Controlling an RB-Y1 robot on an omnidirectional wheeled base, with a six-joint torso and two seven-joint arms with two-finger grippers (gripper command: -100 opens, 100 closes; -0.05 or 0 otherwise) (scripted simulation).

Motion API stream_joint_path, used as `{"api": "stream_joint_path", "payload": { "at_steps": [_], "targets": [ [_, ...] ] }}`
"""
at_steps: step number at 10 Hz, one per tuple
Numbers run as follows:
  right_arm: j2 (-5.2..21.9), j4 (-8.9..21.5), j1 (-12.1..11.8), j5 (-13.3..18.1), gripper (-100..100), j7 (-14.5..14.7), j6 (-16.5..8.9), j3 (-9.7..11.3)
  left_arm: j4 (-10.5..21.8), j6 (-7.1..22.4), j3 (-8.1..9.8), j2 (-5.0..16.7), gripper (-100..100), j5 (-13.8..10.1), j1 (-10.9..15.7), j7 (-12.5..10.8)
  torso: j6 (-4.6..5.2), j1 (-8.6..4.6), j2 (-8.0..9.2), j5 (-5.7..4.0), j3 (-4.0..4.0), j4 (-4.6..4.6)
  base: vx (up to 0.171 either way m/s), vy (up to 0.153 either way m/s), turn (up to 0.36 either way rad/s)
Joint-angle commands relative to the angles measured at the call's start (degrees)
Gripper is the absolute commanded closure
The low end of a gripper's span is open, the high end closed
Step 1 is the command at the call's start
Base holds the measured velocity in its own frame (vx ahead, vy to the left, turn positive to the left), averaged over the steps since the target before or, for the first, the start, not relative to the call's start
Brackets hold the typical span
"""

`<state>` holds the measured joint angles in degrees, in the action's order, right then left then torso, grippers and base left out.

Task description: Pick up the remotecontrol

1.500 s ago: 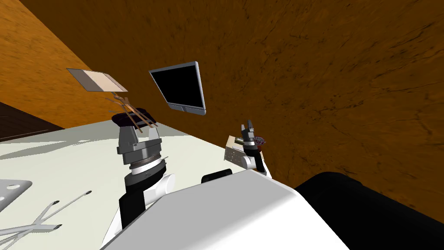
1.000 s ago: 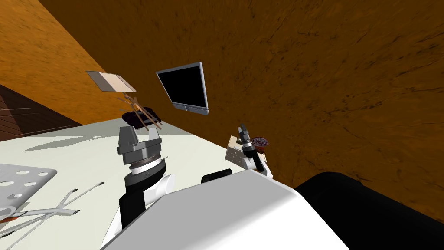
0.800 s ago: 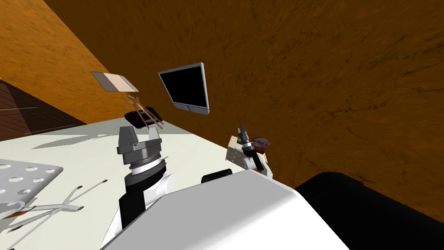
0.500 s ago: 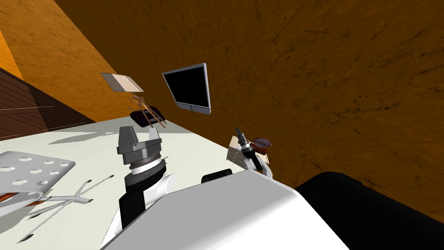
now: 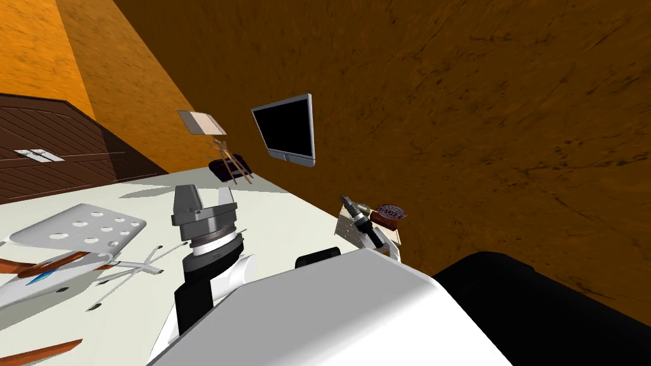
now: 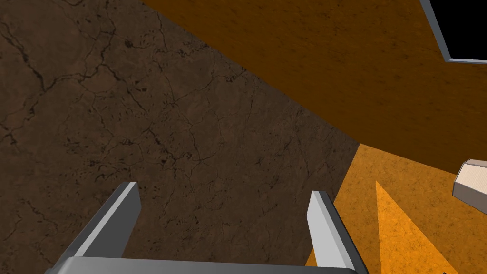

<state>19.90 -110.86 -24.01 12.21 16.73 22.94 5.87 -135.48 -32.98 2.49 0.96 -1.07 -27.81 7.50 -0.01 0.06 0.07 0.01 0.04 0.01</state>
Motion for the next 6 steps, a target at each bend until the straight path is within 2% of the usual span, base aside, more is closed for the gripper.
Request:
{"api": "stream_joint_path", "payload": {
  "at_steps": [1, 2, 3, 6],
  "targets": [
    [1.1, 1.7, 0.1, 1.4, -100, 1.0, -0.5, 0.4, 0.0, 0.0, 0.00, 0.0, 0, 0.0, 0.0, 0.0, 0.00, 0.00, 0.00, 0.00, 0.00, 0.00, -0.017, 0.015, 0.045],
    [2.9, 4.0, 0.5, 3.3, -100, 2.3, -0.6, 0.7, 0.0, 0.0, 0.00, 0.0, 0, 0.0, 0.0, 0.0, 0.03, -0.02, -0.01, 0.00, 0.00, 0.00, -0.013, 0.014, 0.097],
    [2.9, 4.1, 0.5, 3.3, -100, 2.3, -0.6, 0.7, 0.0, 0.0, 0.00, 0.0, 0, 0.0, 0.0, 0.0, 0.01, -0.04, -0.01, -0.01, -0.01, 0.00, -0.008, 0.008, 0.058],
    [8.1, 11.5, 1.6, 8.7, -100, 6.0, -1.1, 2.3, 0.0, 0.0, 0.00, 0.0, 0, 0.0, 0.0, 0.0, 0.01, -0.04, -0.04, -0.01, -0.02, -0.01, -0.012, 0.016, 0.149]
  ]
}}
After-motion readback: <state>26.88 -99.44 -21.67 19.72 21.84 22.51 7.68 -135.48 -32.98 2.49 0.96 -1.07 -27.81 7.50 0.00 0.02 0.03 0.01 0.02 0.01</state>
